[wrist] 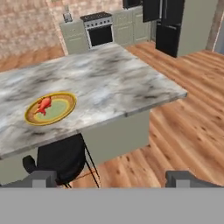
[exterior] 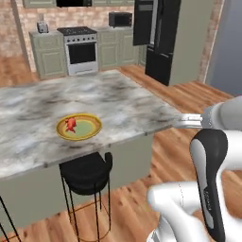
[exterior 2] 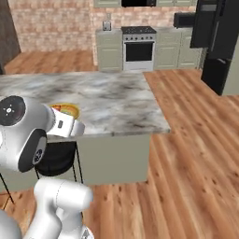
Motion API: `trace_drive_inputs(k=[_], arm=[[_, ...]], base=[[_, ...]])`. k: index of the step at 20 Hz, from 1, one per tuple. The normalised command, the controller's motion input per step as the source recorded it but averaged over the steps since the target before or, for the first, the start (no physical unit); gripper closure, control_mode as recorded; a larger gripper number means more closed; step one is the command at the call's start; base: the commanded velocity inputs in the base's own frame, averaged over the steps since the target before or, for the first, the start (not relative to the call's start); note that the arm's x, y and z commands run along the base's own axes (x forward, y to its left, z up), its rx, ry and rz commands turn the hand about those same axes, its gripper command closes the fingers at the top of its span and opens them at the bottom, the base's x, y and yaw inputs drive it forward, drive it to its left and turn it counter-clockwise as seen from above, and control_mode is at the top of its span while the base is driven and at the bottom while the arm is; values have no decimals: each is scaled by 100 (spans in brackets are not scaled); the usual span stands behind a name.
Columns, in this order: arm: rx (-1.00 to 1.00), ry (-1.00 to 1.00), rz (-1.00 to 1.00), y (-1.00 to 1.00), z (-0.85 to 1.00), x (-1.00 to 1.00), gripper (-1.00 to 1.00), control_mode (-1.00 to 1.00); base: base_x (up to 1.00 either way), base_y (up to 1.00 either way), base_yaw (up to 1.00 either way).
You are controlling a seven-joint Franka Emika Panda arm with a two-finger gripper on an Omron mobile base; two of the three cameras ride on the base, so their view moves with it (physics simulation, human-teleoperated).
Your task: Take the cheese, fish, and sweet potato from the fridge and place them on the plate on the dining counter to create an appetizer plate.
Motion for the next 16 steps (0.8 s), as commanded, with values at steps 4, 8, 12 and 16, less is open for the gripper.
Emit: trace_drive_inputs(k=[4,8,12,16], arm=[[0,0,0,0,0,0,-100,100],[0,0,0,0,0,0,-100,100],[0,0,0,0,0,0,-100,100],[0,0,0,0,0,0,-100,100]], base=[[47,-100,-27],[69,-100,-14],[64,-100,-3],[74,-100,0]])
